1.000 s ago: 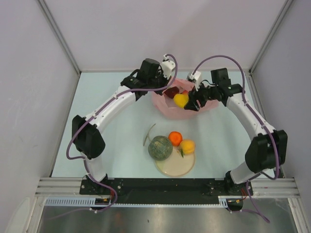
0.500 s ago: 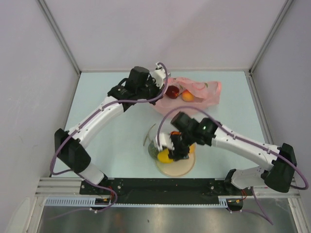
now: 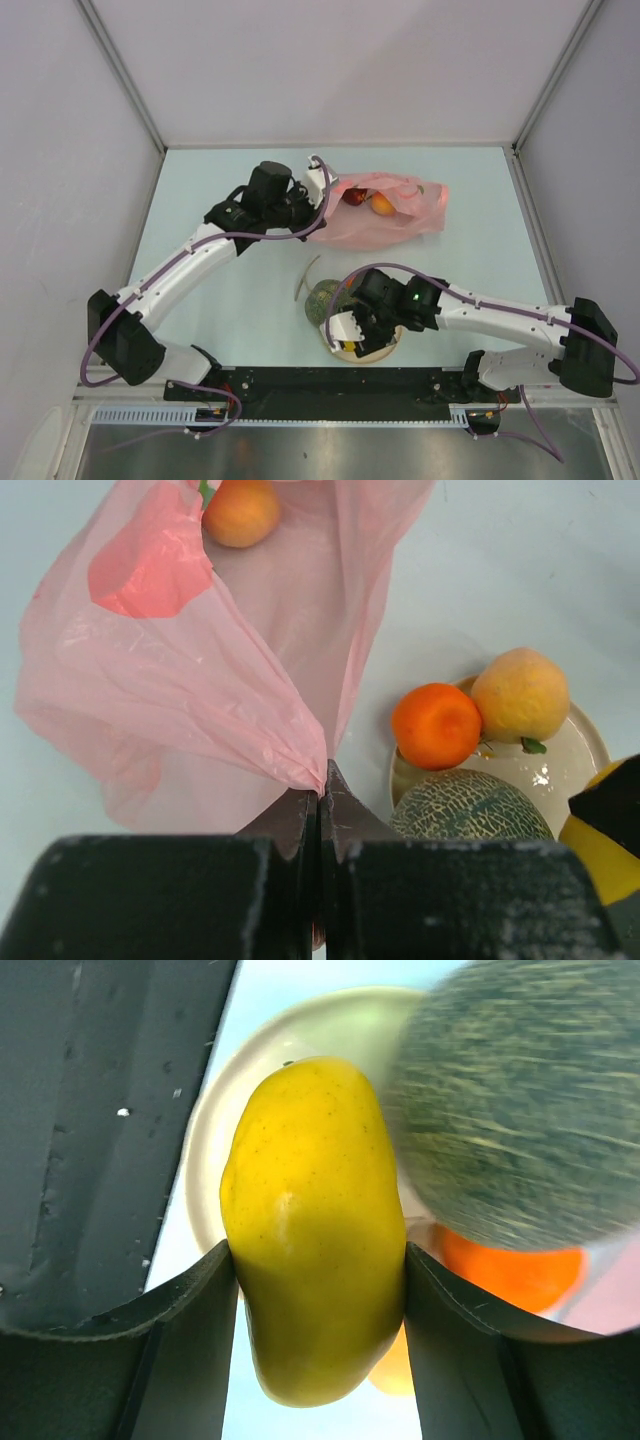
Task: Take the fake fruits out of the plastic bag
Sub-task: Place the fake fruit on the plate.
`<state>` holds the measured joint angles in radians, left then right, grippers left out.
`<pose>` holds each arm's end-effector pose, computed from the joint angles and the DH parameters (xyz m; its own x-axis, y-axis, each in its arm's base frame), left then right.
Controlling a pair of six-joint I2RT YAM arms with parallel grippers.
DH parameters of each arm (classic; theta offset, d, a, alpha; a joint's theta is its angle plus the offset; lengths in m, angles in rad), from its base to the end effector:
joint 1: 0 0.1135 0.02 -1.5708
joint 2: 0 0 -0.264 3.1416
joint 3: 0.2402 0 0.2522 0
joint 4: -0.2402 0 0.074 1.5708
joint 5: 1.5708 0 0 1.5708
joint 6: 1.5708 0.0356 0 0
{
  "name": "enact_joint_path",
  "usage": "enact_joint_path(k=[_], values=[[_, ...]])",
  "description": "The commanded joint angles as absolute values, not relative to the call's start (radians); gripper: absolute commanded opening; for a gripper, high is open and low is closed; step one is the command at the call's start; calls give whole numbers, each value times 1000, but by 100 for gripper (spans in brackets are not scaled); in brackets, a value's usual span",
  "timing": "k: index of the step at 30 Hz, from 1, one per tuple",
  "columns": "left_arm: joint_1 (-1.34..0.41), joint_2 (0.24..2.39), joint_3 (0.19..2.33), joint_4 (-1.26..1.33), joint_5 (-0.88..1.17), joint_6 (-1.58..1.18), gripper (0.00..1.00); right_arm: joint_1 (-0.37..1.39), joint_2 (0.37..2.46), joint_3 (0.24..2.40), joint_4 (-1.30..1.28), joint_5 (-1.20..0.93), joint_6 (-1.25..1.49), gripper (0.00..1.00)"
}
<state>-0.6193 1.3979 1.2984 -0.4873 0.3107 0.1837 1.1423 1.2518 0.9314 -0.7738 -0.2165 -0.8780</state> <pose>0.2495 -0.1912 0.3492 -0.3044 0.4306 -0.8496 0.8296 0.5582 -0.0143 0.0921 0.2201 0.2473 0.4792 -0.7595 -0.4399 -0.8776 -0.4200 -0.2311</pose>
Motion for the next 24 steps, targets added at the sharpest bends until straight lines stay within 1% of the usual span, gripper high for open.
enact_joint_path(k=[1,5,11,12,13,14,15,17,19,20,22,23,24], values=[[-617,1354,1282,-451,368,172,1,1178,1215,845,-654,-190,-885,0],[-617,1344,1279,-442,338,166,0,1181,1196,770,-542,-181,-847,0],[-617,1335,1279,-451,342,158,1,1193,1209,724,-434,-163,-836,0],[-617,1335,1279,-451,351,155,0,1195,1209,721,-425,-158,-836,13],[-615,1332,1272,-451,357,156,0,1200,1212,718,-419,-153,-833,22],[-617,1325,1269,-451,360,155,0,1203,1212,715,-420,-147,-833,34],[-617,1324,1266,-453,365,155,0,1204,1212,713,-431,-149,-834,39],[-615,1321,1256,-446,367,156,0,1206,1207,710,-458,-159,-847,58],[-615,1322,1250,-445,371,153,0,1207,1197,701,-482,-166,-850,65],[-617,1321,1250,-443,376,153,0,1209,1190,701,-492,-176,-850,73],[-617,1322,1252,-449,391,155,0,1209,1172,703,-512,-183,-842,80],[-617,1322,1253,-449,397,155,0,1212,1164,704,-520,-181,-841,95],[-617,1321,1250,-451,406,155,0,1212,1157,707,-529,-176,-839,100]])
